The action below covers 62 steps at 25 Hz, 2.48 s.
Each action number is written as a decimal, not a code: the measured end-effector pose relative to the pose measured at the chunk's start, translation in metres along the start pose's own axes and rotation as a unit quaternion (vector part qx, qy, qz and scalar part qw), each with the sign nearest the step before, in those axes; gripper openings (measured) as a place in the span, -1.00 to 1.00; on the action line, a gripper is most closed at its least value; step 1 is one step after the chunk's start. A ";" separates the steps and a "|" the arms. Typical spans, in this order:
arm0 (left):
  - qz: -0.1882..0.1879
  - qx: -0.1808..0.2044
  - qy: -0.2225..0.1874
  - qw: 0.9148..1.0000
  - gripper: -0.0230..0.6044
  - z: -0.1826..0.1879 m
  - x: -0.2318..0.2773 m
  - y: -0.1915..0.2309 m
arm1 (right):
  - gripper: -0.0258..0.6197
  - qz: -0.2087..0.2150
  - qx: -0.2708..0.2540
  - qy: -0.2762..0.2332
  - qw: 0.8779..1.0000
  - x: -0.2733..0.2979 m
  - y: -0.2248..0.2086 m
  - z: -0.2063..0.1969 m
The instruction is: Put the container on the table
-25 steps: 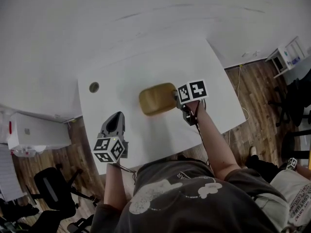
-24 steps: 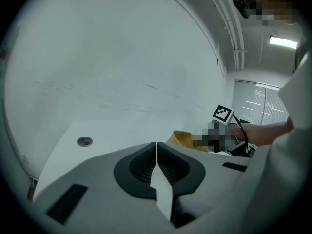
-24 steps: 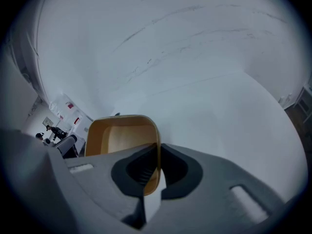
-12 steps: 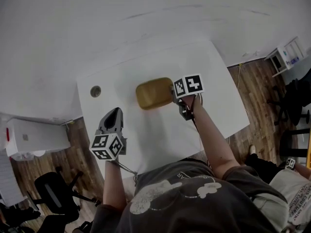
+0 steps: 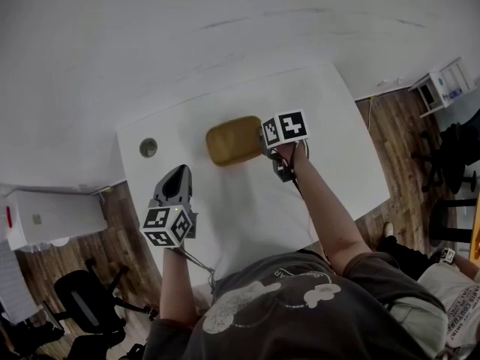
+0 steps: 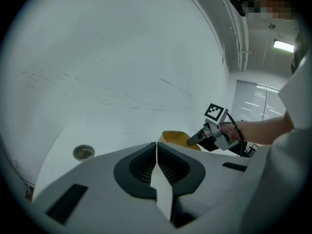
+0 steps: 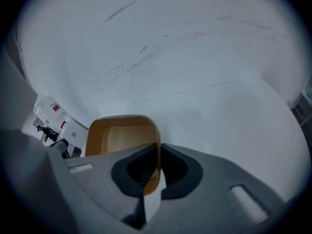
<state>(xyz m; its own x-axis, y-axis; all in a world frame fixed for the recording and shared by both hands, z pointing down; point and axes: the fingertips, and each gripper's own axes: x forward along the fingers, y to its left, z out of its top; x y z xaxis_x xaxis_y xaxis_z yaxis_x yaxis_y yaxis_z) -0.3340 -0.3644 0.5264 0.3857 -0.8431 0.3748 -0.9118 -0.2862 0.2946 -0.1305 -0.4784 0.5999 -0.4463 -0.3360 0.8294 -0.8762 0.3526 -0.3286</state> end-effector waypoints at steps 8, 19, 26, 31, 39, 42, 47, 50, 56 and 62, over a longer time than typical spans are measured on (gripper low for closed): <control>0.009 -0.001 0.002 1.000 -0.89 0.002 0.028 0.025 | -0.90 -0.016 -0.001 0.002 1.000 0.036 -0.015 0.034; 0.019 -0.019 0.008 1.000 -0.89 -0.008 0.055 0.052 | -0.90 -0.010 0.001 0.011 1.000 0.083 -0.013 0.062; 0.018 -0.026 0.008 0.999 -0.89 -0.010 0.064 0.060 | -0.90 -0.015 0.005 0.016 1.000 0.094 -0.012 0.074; 0.018 -0.031 0.007 0.999 -0.89 -0.011 0.068 0.066 | -0.90 -0.019 0.001 0.023 1.000 0.099 -0.012 0.077; 0.016 -0.038 0.012 0.999 -0.89 -0.015 0.063 0.068 | -0.81 -0.022 -0.013 0.031 0.999 0.101 -0.010 0.070; 0.016 -0.041 0.009 0.999 -0.89 -0.014 0.062 0.068 | -0.72 -0.024 -0.025 0.028 0.999 0.101 -0.011 0.069; 0.018 -0.047 0.007 0.999 -0.89 -0.016 0.056 0.065 | -0.68 -0.017 -0.033 0.015 0.999 0.095 -0.005 0.073; 0.020 -0.048 0.007 0.999 -0.89 -0.015 0.051 0.061 | -0.68 -0.014 -0.031 0.007 0.999 0.086 -0.003 0.074; 0.023 -0.040 -0.004 0.999 -0.89 -0.007 0.037 0.048 | -0.68 -0.011 -0.032 -0.011 0.999 0.063 -0.002 0.072; 0.024 -0.037 -0.009 0.999 -0.89 -0.005 0.020 0.025 | -0.68 0.001 -0.025 -0.030 0.999 0.033 0.002 0.060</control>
<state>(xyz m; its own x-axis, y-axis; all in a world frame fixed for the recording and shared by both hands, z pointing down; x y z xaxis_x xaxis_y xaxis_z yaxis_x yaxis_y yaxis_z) -0.3483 -0.3863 0.5453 0.3379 -0.8634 0.3747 -0.9164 -0.2109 0.3403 -0.1580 -0.5414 0.6000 -0.4601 -0.3855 0.7998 -0.8654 0.3962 -0.3069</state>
